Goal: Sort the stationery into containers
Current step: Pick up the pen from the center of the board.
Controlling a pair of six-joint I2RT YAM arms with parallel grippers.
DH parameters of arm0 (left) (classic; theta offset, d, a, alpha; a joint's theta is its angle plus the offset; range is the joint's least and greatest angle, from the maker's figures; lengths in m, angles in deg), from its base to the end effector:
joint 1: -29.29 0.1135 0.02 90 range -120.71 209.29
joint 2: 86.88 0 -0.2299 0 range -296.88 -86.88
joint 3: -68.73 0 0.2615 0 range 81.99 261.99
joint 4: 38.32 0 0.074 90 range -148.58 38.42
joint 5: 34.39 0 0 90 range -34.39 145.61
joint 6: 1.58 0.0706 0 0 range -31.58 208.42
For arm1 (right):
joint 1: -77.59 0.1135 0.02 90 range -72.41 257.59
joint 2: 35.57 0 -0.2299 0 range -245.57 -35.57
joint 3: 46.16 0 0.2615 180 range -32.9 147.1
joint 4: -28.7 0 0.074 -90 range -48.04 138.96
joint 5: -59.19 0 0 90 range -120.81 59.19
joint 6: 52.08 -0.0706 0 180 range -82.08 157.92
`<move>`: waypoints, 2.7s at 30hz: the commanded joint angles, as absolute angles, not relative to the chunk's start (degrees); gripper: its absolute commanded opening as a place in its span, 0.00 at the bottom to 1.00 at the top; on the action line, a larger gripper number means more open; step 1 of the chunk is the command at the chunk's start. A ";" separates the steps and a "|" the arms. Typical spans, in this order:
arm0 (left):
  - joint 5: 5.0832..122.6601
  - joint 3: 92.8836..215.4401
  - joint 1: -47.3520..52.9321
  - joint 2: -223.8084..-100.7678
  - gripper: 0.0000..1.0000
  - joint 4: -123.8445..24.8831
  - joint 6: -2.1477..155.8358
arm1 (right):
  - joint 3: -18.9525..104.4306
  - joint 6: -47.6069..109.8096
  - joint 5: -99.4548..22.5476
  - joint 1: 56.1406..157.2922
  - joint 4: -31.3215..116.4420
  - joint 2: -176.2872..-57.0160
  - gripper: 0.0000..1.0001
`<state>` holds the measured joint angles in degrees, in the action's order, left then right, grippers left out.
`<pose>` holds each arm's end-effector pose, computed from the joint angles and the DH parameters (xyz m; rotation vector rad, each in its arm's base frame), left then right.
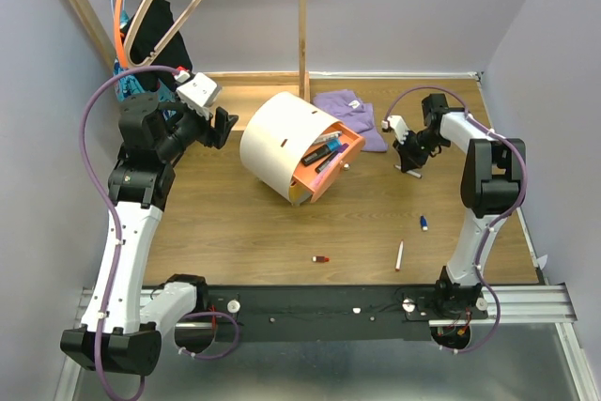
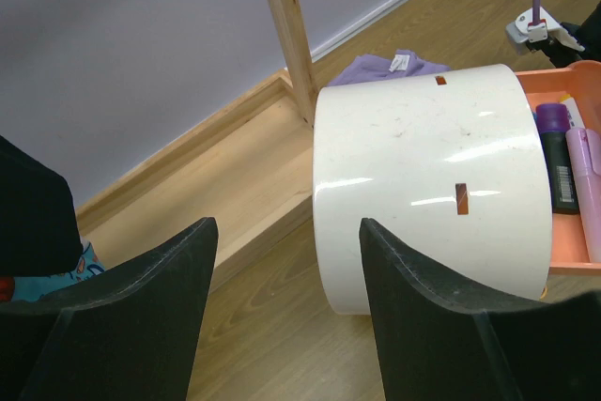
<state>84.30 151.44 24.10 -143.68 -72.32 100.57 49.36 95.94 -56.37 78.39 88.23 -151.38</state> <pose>0.2598 -0.0576 0.4010 0.6165 1.5907 -0.3374 0.3892 0.0359 0.0943 -1.3951 2.3620 0.4292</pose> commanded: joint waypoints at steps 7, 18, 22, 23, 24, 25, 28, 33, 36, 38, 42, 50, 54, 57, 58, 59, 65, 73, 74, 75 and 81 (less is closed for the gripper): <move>97.43 149.67 22.53 -142.69 0.73 -67.24 88.71 | 62.36 73.11 -69.12 75.48 99.08 -143.16 0.01; 102.11 144.92 16.28 -149.01 0.75 -40.18 58.47 | 62.95 31.39 -86.77 74.69 79.91 -123.83 0.01; 99.12 146.24 16.11 -152.70 0.75 -32.87 50.73 | 61.39 14.53 -87.06 77.22 64.90 -121.52 0.01; 98.42 146.59 15.93 -153.23 0.75 -31.82 49.59 | 61.59 12.88 -87.50 77.76 63.16 -121.79 0.01; 97.54 147.03 15.76 -154.28 0.74 -31.46 49.58 | 61.67 11.30 -87.15 79.07 61.75 -121.97 0.01; 97.45 147.38 15.58 -154.90 0.74 -31.37 49.66 | 62.37 10.24 -87.06 79.87 60.52 -122.23 0.01; 98.23 149.57 14.00 -157.10 0.72 -32.07 50.19 | 64.39 6.20 -87.42 82.59 56.65 -124.60 0.01; 100.34 155.45 9.35 -161.58 0.68 -34.35 53.09 | 64.23 -2.15 -89.69 85.32 45.59 -128.64 0.01; 101.31 159.49 6.37 -164.92 0.65 -36.20 54.85 | 63.35 -5.67 -90.75 86.73 37.85 -129.87 0.01; 101.75 161.09 5.13 -167.03 0.63 -37.25 55.99 | 62.56 -7.43 -91.37 87.43 33.03 -129.79 0.01; 102.02 163.81 3.45 -169.49 0.61 -37.96 56.96 | 60.71 -9.72 -91.63 88.40 27.56 -129.09 0.01; 101.93 165.14 2.83 -171.61 0.59 -37.17 56.96 | 59.39 -11.39 -91.19 91.73 23.24 -128.03 0.01; 101.49 164.88 2.75 -171.96 0.59 -36.73 56.96 | 59.65 -11.30 -91.28 92.44 23.51 -127.86 0.01; 101.58 164.70 2.83 -172.31 0.58 -35.77 56.43 | 59.39 -11.39 -91.02 92.88 24.21 -127.59 0.01; 101.75 164.70 2.75 -172.66 0.58 -35.59 56.17 | 59.22 -11.22 -91.02 93.06 24.38 -127.24 0.01; 101.67 164.87 2.66 -172.66 0.57 -35.15 55.99 | 58.95 -11.04 -90.93 93.23 24.56 -127.24 0.01; 101.93 166.10 2.48 -173.80 0.56 -34.36 55.73 | 57.81 -11.56 -90.67 93.67 24.21 -126.71 0.01; 102.28 167.33 1.69 -174.60 0.54 -33.22 55.11 | 58.51 -11.57 -90.32 94.99 24.30 -127.86 0.01; 102.28 167.60 1.60 -174.77 0.53 -33.04 55.11 | 58.51 -11.57 -90.31 95.25 24.21 -127.86 0.01; 102.37 167.77 1.34 -174.86 0.53 -32.95 55.03 | 58.69 -11.57 -90.23 95.34 24.21 -128.12 0.01; 102.89 168.39 0.99 -175.91 0.50 -32.16 54.50 | 59.13 -11.30 -90.14 95.87 24.21 -128.12 0.01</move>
